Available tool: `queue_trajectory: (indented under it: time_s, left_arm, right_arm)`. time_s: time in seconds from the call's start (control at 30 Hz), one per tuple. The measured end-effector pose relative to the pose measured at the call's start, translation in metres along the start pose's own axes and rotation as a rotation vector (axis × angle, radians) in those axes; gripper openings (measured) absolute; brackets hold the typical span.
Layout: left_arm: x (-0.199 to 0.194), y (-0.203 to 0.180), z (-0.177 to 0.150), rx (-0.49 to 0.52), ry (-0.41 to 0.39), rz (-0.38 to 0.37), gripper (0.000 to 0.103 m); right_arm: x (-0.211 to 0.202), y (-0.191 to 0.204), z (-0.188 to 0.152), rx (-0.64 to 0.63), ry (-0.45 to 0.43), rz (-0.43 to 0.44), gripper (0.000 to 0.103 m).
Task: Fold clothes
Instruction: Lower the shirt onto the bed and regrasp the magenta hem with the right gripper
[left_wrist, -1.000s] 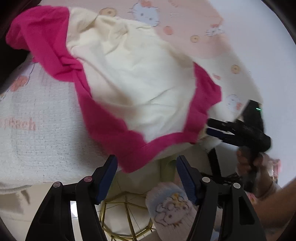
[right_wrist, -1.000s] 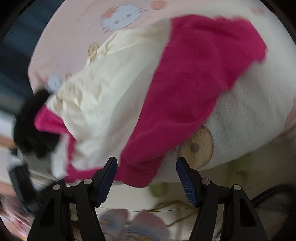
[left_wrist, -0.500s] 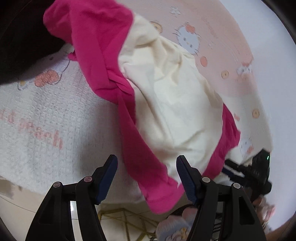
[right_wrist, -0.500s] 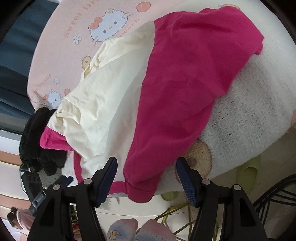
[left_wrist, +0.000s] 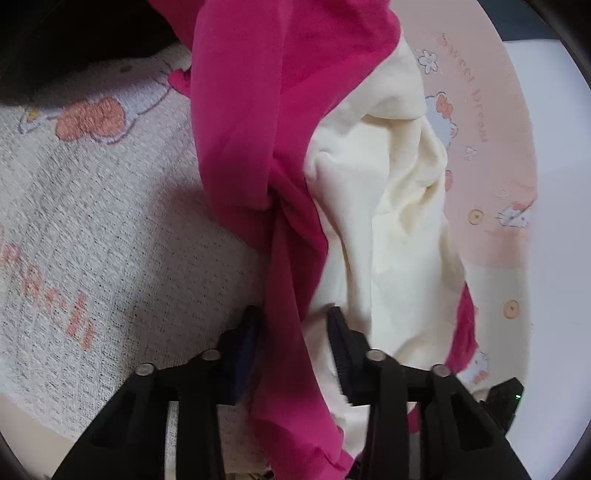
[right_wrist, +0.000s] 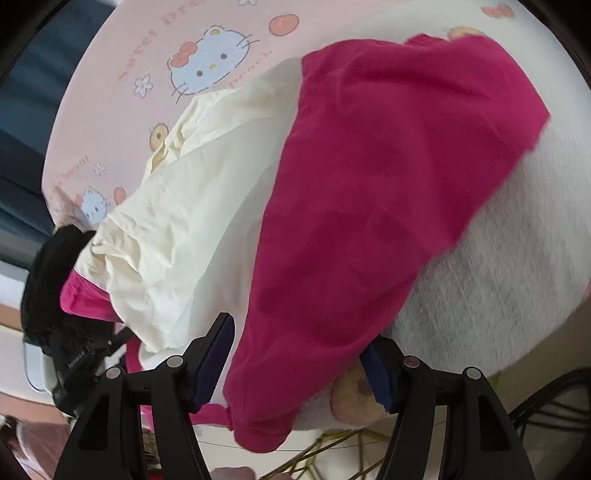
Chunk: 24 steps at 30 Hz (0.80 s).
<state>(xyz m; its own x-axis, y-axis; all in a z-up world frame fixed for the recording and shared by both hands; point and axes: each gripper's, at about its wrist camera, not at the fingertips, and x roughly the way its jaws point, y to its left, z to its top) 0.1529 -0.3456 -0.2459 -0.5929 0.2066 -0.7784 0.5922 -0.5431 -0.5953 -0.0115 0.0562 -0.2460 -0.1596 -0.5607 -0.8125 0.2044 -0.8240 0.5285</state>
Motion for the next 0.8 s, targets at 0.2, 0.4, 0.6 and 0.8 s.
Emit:
queue_trajectory:
  time_s: [0.2, 0.4, 0.6, 0.8]
  left_arm:
    - [-0.004, -0.017, -0.011, 0.069, -0.066, 0.128, 0.013]
    - [-0.010, -0.023, -0.020, 0.178, -0.073, 0.258, 0.012]
    - [-0.018, -0.021, -0.037, 0.240, -0.048, 0.341, 0.012]
    - [-0.024, -0.050, -0.057, 0.442, -0.081, 0.522, 0.013]
  right_arm:
    - [0.005, 0.010, 0.004, -0.108, -0.039, -0.174, 0.007]
    - [-0.009, 0.000, 0.006, -0.107, -0.096, -0.325, 0.003]
    - [-0.013, 0.004, 0.007, -0.188, -0.113, -0.458, 0.003]
    - [-0.011, 0.022, 0.000, -0.305, -0.089, -0.538, 0.003]
